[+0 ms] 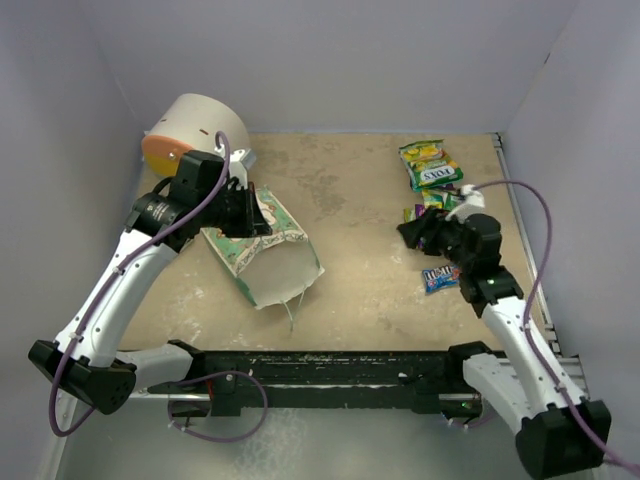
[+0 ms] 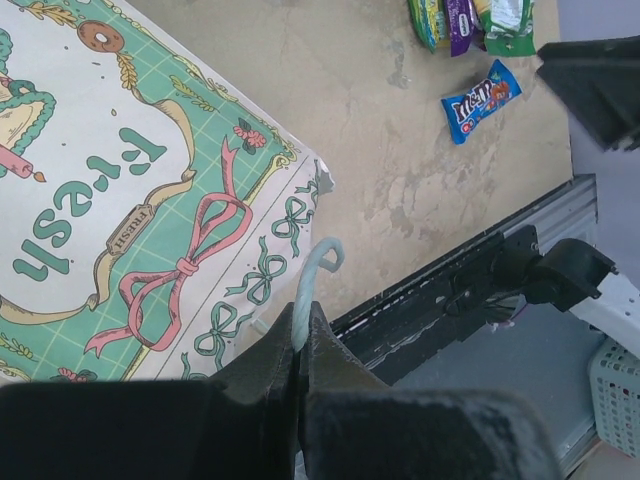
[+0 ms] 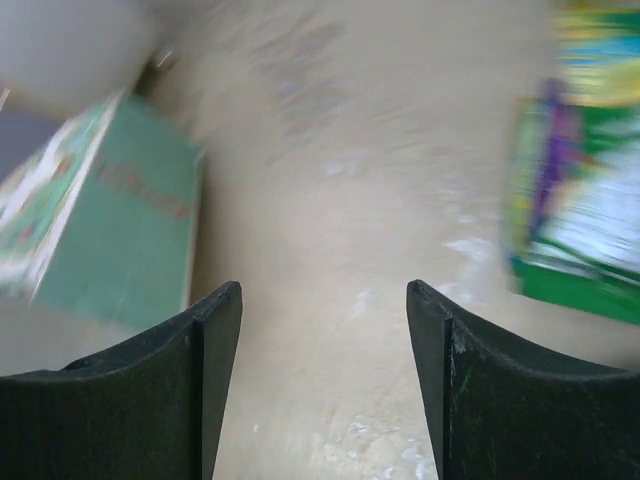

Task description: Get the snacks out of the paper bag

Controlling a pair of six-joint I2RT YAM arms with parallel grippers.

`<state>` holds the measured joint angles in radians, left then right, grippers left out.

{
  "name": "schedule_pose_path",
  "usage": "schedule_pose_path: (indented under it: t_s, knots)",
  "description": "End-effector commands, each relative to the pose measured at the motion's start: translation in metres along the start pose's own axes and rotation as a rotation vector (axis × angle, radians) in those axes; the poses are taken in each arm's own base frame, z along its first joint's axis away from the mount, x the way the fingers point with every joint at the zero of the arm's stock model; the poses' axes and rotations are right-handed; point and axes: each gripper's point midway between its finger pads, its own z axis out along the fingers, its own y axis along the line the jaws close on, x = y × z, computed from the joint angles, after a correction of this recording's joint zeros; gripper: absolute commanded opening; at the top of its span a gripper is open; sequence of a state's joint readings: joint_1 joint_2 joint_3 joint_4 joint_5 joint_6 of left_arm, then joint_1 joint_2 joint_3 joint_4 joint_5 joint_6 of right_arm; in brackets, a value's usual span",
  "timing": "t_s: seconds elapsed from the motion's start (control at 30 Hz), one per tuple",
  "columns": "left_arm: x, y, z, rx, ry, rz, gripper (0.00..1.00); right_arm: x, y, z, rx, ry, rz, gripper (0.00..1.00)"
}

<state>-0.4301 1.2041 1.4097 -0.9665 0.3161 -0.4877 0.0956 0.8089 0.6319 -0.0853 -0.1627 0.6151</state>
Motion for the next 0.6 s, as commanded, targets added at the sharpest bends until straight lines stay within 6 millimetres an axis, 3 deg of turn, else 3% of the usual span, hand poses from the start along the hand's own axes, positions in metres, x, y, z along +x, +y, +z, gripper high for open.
schedule_pose_path:
  t_s: [0.0,0.1,0.23,0.43,0.57]
  knots:
    - [-0.006,-0.006,-0.002,0.037,-0.028,0.009,0.0,0.04,0.128,-0.012,-0.602,-0.012,-0.579,0.69]
    - [-0.004,-0.005,-0.003,0.035,-0.027,0.003,0.0,0.087,0.181,-0.032,-0.849,-0.062,-0.862,0.69]
    - [-0.002,-0.005,-0.005,0.032,-0.033,-0.01,0.0,0.128,0.222,-0.045,-1.105,-0.172,-1.123,0.71]
    - [0.0,-0.007,-0.006,0.038,-0.024,-0.041,0.0,0.187,0.256,-0.017,-1.256,-0.208,-1.436,0.64]
    - [-0.001,-0.01,-0.008,0.047,-0.024,-0.045,0.0,0.195,0.278,0.017,-1.198,-0.336,-1.474,0.61]
